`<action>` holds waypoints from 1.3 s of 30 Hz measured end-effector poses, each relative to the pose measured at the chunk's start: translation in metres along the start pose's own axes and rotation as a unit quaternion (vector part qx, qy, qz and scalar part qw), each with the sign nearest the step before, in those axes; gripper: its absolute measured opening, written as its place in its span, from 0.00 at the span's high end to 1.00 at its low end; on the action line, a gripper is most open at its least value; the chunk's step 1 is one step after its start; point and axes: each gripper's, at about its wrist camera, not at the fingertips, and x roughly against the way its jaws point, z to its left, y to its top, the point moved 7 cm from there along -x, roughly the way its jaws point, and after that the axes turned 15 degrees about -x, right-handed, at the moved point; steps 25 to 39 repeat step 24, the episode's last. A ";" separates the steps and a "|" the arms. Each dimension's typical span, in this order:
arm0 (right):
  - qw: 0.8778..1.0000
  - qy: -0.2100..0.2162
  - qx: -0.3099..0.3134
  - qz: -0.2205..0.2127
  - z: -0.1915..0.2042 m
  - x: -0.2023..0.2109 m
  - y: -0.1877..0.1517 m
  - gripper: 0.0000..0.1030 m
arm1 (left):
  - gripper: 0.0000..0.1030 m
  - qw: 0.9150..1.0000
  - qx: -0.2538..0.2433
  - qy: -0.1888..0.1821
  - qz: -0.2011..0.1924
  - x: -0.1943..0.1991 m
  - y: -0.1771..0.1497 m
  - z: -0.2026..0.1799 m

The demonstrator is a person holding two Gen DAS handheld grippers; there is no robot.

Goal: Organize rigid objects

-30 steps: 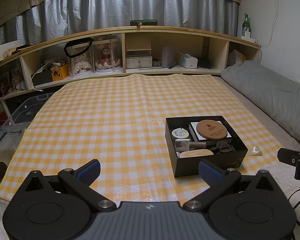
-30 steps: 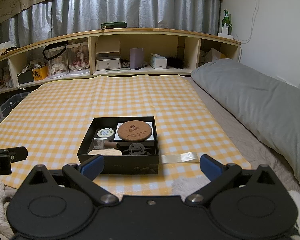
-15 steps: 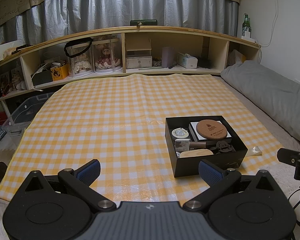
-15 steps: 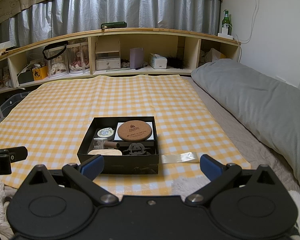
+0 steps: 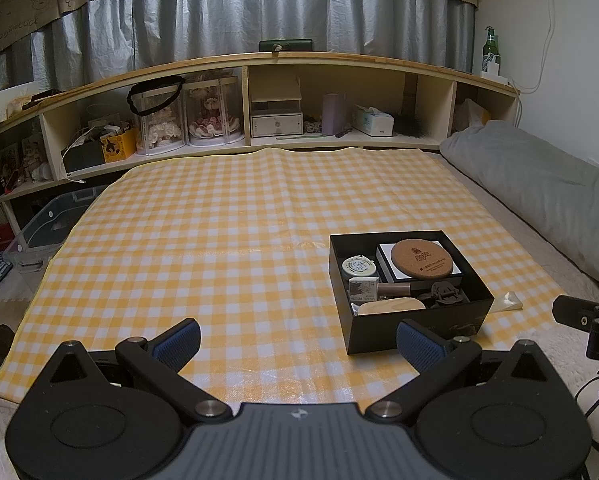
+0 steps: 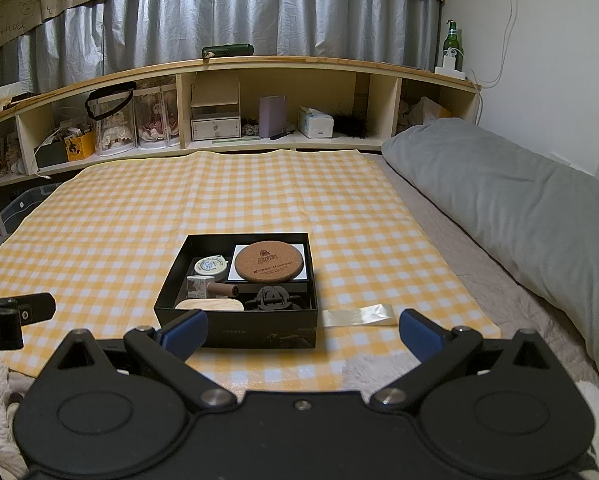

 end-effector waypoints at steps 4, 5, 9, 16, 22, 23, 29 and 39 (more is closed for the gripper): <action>1.000 0.000 0.000 0.000 0.000 0.000 0.000 0.00 | 0.00 1.000 0.000 0.000 0.000 0.000 0.000 0.000; 1.000 0.000 0.000 0.000 0.000 0.000 0.000 0.00 | 0.00 1.000 0.000 0.000 0.000 0.000 0.000 0.000; 1.000 0.000 0.000 0.000 0.000 0.000 0.000 0.00 | 0.00 1.000 0.000 0.000 0.000 0.000 0.000 0.000; 1.000 0.000 0.000 0.000 0.000 0.000 0.000 0.00 | 0.00 1.000 0.000 0.001 0.001 0.000 0.000 0.000; 1.000 0.000 0.000 0.000 0.000 0.000 0.000 0.00 | 0.00 1.000 -0.001 -0.002 0.000 0.000 0.000 -0.001; 1.000 0.000 0.000 0.000 0.000 0.000 0.000 0.00 | 0.00 1.000 -0.001 -0.002 0.000 0.000 0.000 -0.001; 1.000 0.000 0.000 0.000 0.000 0.000 0.000 0.00 | 0.00 1.000 -0.002 -0.001 0.000 0.000 0.000 -0.002; 1.000 0.000 0.000 0.000 0.000 0.000 0.000 0.00 | 0.00 1.000 -0.002 -0.001 0.000 0.000 0.000 -0.002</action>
